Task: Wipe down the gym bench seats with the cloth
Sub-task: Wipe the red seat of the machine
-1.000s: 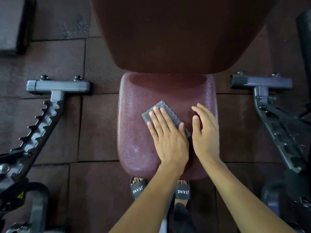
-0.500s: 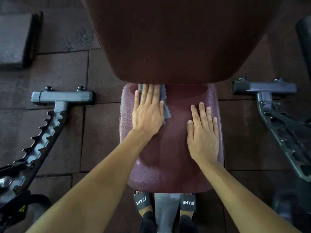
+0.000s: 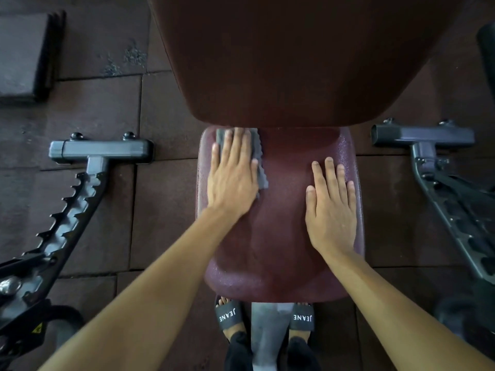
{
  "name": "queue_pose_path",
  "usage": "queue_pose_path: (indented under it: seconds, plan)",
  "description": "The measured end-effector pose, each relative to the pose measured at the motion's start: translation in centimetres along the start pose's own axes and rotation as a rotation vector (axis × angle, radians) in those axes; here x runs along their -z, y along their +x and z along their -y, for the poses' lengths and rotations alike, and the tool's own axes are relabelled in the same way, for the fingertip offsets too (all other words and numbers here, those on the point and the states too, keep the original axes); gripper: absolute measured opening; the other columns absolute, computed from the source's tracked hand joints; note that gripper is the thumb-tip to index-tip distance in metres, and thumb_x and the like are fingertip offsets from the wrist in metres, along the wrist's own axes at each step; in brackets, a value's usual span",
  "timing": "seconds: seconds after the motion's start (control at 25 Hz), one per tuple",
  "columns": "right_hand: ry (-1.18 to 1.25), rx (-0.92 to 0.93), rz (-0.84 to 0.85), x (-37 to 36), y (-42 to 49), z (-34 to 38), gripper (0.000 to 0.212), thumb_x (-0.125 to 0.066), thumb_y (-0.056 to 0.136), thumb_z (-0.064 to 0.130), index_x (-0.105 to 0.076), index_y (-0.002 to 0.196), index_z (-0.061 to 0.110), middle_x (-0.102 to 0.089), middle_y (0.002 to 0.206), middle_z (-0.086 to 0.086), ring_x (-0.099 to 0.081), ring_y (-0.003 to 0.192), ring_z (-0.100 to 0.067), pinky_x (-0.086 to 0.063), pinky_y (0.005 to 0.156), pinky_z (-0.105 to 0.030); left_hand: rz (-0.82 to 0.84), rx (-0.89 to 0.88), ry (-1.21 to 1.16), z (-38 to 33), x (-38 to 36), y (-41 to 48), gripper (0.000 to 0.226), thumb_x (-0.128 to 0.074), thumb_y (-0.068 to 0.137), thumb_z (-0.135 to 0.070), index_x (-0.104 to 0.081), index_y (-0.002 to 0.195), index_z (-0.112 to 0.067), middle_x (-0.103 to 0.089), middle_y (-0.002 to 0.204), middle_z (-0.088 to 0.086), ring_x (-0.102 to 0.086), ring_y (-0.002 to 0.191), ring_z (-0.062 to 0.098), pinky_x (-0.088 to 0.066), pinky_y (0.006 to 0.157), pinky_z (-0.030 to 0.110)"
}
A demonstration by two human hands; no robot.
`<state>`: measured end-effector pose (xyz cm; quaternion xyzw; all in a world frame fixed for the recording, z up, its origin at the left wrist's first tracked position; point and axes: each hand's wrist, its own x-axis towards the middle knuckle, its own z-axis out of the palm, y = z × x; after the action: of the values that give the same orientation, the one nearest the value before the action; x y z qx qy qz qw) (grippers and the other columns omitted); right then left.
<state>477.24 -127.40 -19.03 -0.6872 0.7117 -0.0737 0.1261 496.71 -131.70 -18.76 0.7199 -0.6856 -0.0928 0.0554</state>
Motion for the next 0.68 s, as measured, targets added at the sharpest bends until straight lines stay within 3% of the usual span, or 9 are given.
queue_pose_path:
  seconds: [0.12,0.24,0.4,0.52,0.6,0.68]
  plan:
    - [-0.02,0.121,0.091,1.1,-2.1,0.2,0.059,-0.022,0.104,0.053,-0.014,0.158,0.032,-0.005,0.166,0.004,-0.002,0.155,-0.021,-0.002,0.125,-0.049,0.012,0.104,-0.046,1.8,0.1,0.6,0.056,-0.023,0.106,-0.032,-0.012,0.156,-0.009,-0.01,0.165,0.008,-0.002,0.153,0.02,-0.002,0.125,0.041]
    - [-0.163,0.24,0.123,0.4,-4.6,-0.2,0.063,-0.023,0.102,0.058,-0.013,0.158,0.032,-0.007,0.167,0.001,-0.005,0.155,-0.024,-0.009,0.124,-0.053,0.009,0.12,-0.087,2.1,0.1,-2.0,0.057,-0.02,0.106,-0.033,-0.008,0.157,-0.011,-0.005,0.165,0.006,0.001,0.153,0.02,-0.002,0.125,0.042]
    - [-0.181,0.223,0.143,-0.3,-4.6,-0.5,0.063,-0.02,0.102,0.057,-0.012,0.159,0.031,-0.005,0.168,0.001,-0.005,0.155,-0.024,-0.007,0.124,-0.052,0.008,0.115,-0.087,1.4,-0.2,-10.4,0.057,-0.018,0.105,-0.033,-0.009,0.157,-0.01,-0.005,0.165,0.007,0.001,0.153,0.021,-0.003,0.124,0.044]
    - [-0.148,0.221,0.127,-0.6,-4.6,-0.6,0.062,-0.019,0.103,0.057,-0.01,0.159,0.033,-0.003,0.168,0.003,-0.002,0.155,-0.023,-0.004,0.124,-0.051,0.037,-0.008,-0.032,-1.9,-1.2,-18.2,0.056,-0.023,0.104,-0.031,-0.019,0.155,-0.008,-0.015,0.164,0.008,-0.007,0.152,0.025,-0.009,0.123,0.048]
    - [-0.132,0.221,0.119,-0.7,-4.7,-0.6,0.06,-0.017,0.103,0.057,-0.009,0.158,0.034,-0.002,0.167,0.004,-0.001,0.155,-0.022,-0.003,0.125,-0.05,0.034,-0.075,-0.001,-3.3,-1.9,-17.8,0.056,-0.022,0.105,-0.032,-0.019,0.155,-0.009,-0.016,0.164,0.006,-0.009,0.152,0.024,-0.009,0.123,0.047]
    - [-0.119,0.222,0.108,-0.7,-4.5,-0.6,0.058,-0.016,0.104,0.055,-0.01,0.158,0.034,-0.002,0.167,0.004,0.0,0.155,-0.021,-0.002,0.124,-0.049,0.028,-0.033,-0.002,-3.6,-1.7,-13.9,0.056,-0.021,0.105,-0.032,-0.015,0.157,-0.01,-0.011,0.164,0.006,-0.005,0.152,0.022,-0.006,0.124,0.045]
